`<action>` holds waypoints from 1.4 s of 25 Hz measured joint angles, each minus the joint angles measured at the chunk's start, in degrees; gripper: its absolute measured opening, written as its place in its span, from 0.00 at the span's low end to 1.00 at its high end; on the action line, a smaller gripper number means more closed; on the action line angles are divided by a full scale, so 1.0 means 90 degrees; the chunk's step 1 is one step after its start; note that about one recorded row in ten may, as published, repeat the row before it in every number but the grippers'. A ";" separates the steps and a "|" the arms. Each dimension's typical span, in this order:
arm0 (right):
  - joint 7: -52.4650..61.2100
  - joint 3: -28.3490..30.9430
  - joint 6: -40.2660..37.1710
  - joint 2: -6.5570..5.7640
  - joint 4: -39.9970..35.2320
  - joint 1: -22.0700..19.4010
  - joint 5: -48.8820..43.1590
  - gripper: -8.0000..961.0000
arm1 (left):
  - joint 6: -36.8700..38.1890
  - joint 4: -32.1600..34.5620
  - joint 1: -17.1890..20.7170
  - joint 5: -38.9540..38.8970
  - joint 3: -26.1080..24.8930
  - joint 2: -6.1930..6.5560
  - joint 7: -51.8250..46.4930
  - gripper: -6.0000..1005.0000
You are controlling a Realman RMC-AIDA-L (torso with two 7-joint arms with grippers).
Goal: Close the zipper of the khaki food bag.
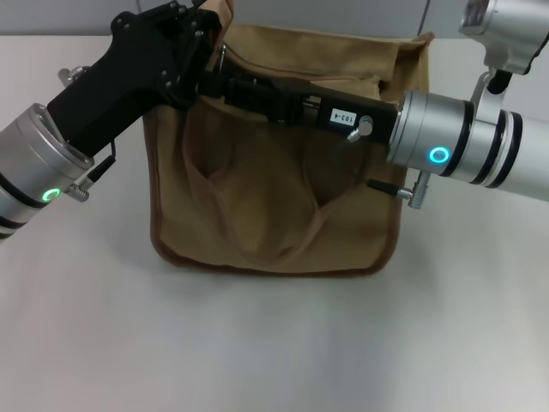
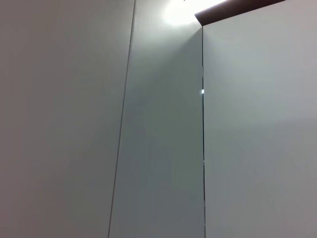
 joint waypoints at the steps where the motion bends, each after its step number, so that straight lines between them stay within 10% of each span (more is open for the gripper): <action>1: 0.0000 0.0003 0.0000 0.0000 0.0000 0.0000 0.0002 0.46 | 0.0001 0.0000 -0.0006 0.0000 0.0007 0.0000 -0.0001 0.04; 25: -0.0210 0.0130 0.0053 0.0001 -0.0044 -0.0111 0.0014 0.33 | -0.0045 -0.0027 -0.0093 -0.0016 -0.0006 -0.0001 -0.0025 0.04; 35: -0.0218 0.0231 0.0034 0.0000 -0.0080 -0.0155 0.0016 0.01 | -0.0138 -0.0027 -0.0062 -0.0010 -0.0015 -0.0001 0.0007 0.04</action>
